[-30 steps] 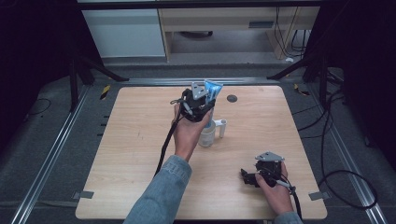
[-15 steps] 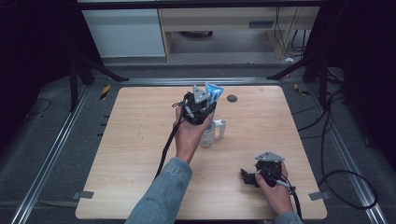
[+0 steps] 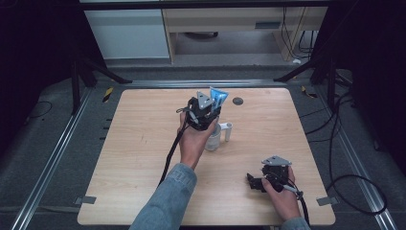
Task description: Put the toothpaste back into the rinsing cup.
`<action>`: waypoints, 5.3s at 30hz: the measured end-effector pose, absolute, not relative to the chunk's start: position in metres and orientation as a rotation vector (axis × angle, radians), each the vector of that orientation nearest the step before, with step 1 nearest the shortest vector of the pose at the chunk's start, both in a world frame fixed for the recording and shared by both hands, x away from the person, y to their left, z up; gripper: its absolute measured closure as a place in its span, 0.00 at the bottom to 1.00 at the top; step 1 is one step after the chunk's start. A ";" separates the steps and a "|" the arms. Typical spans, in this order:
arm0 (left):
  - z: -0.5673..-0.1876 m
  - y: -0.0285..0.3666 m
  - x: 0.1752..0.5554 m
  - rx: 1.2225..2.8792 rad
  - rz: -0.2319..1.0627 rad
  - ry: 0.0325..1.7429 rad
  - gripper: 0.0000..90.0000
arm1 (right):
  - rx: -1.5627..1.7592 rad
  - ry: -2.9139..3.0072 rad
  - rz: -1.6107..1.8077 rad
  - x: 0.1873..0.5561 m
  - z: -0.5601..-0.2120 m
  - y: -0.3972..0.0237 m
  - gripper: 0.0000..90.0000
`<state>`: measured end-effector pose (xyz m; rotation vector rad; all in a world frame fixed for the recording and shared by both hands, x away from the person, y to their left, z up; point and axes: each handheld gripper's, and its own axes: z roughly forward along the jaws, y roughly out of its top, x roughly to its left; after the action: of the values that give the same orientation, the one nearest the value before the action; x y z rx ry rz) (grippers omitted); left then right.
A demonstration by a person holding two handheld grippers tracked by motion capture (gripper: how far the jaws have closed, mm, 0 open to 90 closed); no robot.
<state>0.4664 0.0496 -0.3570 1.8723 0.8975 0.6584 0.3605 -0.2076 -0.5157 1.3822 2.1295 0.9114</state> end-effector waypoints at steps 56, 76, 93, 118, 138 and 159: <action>-0.404 0.055 0.475 1.917 0.617 0.951 0.80 | 1.388 2.129 0.912 0.360 -0.516 -0.207 0.00; -0.409 0.056 0.476 1.925 0.600 0.979 0.79 | 1.389 2.129 0.912 0.360 -0.516 -0.207 0.00; -0.408 0.052 0.479 1.923 0.609 1.026 0.78 | 1.389 2.129 0.912 0.360 -0.516 -0.207 0.00; -0.409 0.053 0.481 1.915 0.624 1.041 0.72 | 1.389 2.129 0.912 0.360 -0.516 -0.207 0.00; -0.408 0.055 0.477 1.894 0.658 1.030 0.45 | 1.387 2.133 0.914 0.360 -0.516 -0.207 0.00; -0.398 0.052 0.465 1.924 0.609 0.997 0.09 | 1.387 2.133 0.914 0.360 -0.516 -0.207 0.00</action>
<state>0.4654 0.0518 -0.3982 1.9237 0.9970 0.6086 0.3599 -0.2071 -0.5156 1.3870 2.1330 0.9142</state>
